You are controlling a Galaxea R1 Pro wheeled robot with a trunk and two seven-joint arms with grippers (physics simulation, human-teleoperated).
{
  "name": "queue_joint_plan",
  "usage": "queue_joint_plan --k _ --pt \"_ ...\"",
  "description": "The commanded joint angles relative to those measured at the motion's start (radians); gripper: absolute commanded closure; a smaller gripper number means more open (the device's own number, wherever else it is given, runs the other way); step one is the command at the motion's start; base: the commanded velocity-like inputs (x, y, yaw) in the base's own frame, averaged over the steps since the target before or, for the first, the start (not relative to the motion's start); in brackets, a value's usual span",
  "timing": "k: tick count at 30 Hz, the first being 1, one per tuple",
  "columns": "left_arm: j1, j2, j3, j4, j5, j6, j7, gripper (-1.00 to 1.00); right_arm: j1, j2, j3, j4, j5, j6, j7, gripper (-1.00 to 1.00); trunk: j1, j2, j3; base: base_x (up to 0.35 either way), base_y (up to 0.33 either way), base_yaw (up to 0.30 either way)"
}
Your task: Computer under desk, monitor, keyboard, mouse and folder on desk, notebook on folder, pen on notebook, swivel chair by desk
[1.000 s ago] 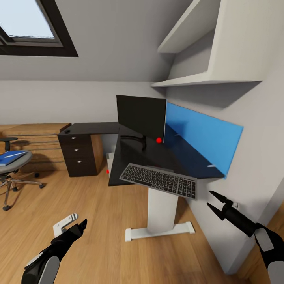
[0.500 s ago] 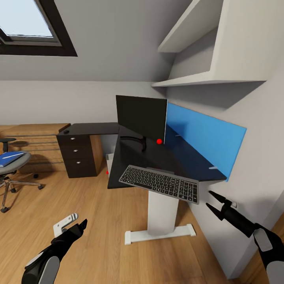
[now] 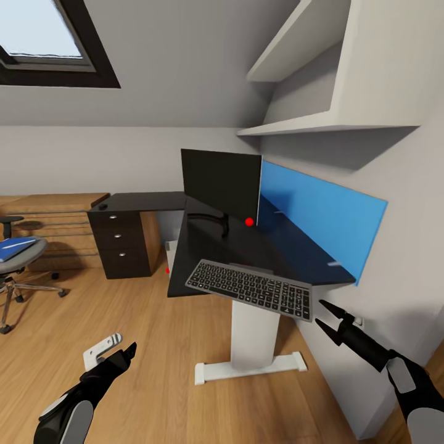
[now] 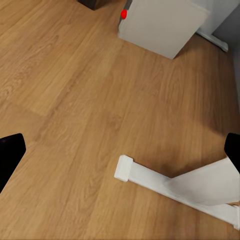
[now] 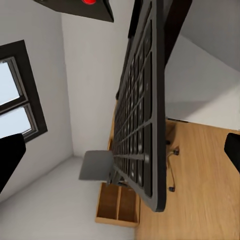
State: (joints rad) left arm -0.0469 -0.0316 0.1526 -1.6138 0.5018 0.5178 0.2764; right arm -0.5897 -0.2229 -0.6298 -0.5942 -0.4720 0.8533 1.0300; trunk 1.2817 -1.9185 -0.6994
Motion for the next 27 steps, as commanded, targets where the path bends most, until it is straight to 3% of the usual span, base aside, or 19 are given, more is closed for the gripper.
queue_joint_plan --k 1,9,27 --pt "-0.001 -0.001 0.001 -0.001 0.011 0.004 0.007 -1.00 -0.001 0.000 -0.002 0.001 0.000 0.002 0.002 -1.00 0.000 0.000 -0.001 0.144 0.000 0.000" --pt "-0.001 -0.001 0.001 -0.001 0.011 0.005 0.007 -1.00 -0.001 0.007 -0.002 0.005 -0.001 -0.075 -0.035 -1.00 0.000 0.000 -0.001 0.061 0.000 0.000" --pt "-0.001 -0.001 -0.005 -0.001 0.011 0.005 0.006 -1.00 -0.001 0.035 -0.001 0.005 0.001 -0.080 -0.063 -1.00 0.000 0.000 -0.001 0.075 0.033 0.000"
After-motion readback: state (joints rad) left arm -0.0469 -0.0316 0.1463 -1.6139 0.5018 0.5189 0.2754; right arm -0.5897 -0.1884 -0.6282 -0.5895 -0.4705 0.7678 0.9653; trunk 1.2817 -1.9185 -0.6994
